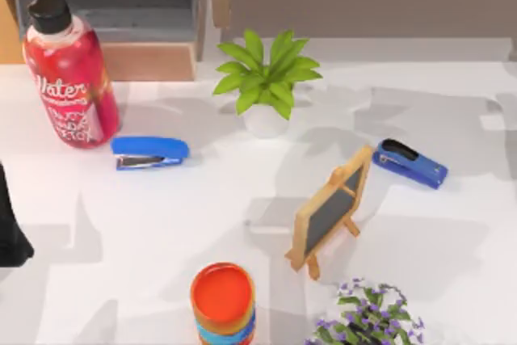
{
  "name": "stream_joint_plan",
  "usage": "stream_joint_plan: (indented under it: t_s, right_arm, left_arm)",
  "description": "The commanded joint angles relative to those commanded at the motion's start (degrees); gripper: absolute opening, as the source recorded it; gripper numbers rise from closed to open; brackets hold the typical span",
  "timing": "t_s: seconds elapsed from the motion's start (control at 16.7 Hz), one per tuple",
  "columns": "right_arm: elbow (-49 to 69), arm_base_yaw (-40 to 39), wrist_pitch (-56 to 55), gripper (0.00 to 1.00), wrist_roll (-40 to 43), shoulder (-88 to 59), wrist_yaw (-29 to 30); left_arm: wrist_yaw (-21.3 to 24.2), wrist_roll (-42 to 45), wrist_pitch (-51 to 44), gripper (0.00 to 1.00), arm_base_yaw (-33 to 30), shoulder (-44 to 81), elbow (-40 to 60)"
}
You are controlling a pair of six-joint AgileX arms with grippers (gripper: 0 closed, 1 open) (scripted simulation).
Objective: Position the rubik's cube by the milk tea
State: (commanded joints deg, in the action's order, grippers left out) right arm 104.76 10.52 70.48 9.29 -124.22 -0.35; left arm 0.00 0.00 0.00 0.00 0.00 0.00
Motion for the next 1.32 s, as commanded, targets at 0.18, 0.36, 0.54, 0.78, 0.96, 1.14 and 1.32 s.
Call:
stream_joint_plan:
  t_s: [0.18,0.36,0.54,0.78,0.96,1.14,1.32]
  right_arm:
    - [0.00,0.00,0.00,0.00,0.00,0.00,0.00]
    - [-0.03,-0.07,-0.13,0.00,-0.04,0.10,-0.15]
    - [-0.19,-0.41,-0.36,0.00,-0.12,0.27,-0.20]
    - [-0.37,-1.10,-1.01,0.00,-0.25,0.81,-0.25]
    - [-0.43,-1.50,-1.71,0.00,-0.30,1.38,-0.30]
    - [-0.57,-1.68,-2.48,0.00,-0.29,1.84,-0.38]
    - [-0.92,-1.56,-3.22,0.00,-0.22,1.94,-0.43]
  left_arm:
    - [0.00,0.00,0.00,1.00,0.00,0.00,0.00]
    - [0.00,0.00,0.00,1.00,0.00,0.00,0.00]
    - [0.00,0.00,0.00,1.00,0.00,0.00,0.00]
    - [0.00,0.00,0.00,1.00,0.00,0.00,0.00]
    - [0.00,0.00,0.00,1.00,0.00,0.00,0.00]
    - [0.00,0.00,0.00,1.00,0.00,0.00,0.00]
    - [0.00,0.00,0.00,1.00,0.00,0.00,0.00]
